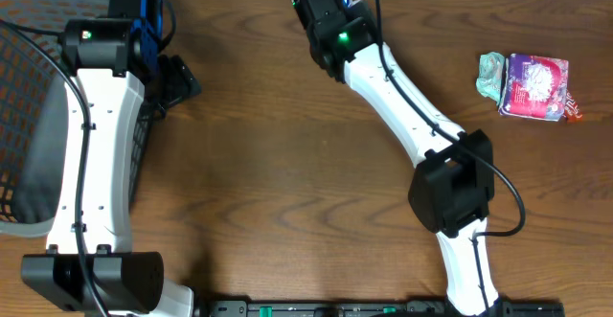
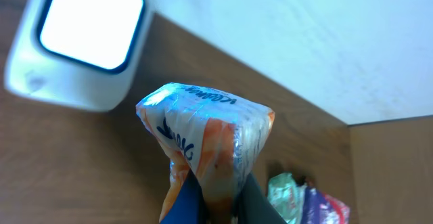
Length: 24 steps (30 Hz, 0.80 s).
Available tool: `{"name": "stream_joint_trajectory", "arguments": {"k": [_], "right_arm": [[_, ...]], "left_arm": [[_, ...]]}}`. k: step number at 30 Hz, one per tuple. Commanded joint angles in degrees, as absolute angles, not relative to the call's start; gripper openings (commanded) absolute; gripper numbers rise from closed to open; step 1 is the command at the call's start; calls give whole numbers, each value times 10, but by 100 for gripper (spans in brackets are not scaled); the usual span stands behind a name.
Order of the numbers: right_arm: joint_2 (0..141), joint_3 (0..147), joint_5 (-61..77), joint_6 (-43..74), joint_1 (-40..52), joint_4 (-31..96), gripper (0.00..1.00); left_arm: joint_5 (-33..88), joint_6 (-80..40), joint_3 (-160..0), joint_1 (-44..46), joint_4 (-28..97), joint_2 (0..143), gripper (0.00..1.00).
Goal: Scan the item barcode
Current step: 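Lift the orange packet up to the scanner window with the right gripper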
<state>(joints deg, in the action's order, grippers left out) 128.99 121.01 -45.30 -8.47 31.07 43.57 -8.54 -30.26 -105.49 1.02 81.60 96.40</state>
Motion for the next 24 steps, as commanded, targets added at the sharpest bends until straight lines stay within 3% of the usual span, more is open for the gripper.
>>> {"name": "stream_joint_trajectory", "arguments": {"k": [1,7,16,24], "right_arm": [[1296,1212,-489,-110,300,412,1],[1296,1212,-465,-116,286,337,1],[1314,1211,-180,-107,247,241,1],[1369,1211,-166,-108,244,213,1]], "left_arm": [[-95,-312,-1059,9,818,967,98],[-95,-312,-1059,9,818,967,98],[-95,-312,-1059,9,818,967,98],[-95,-312,-1059,9,818,967,98]]}}
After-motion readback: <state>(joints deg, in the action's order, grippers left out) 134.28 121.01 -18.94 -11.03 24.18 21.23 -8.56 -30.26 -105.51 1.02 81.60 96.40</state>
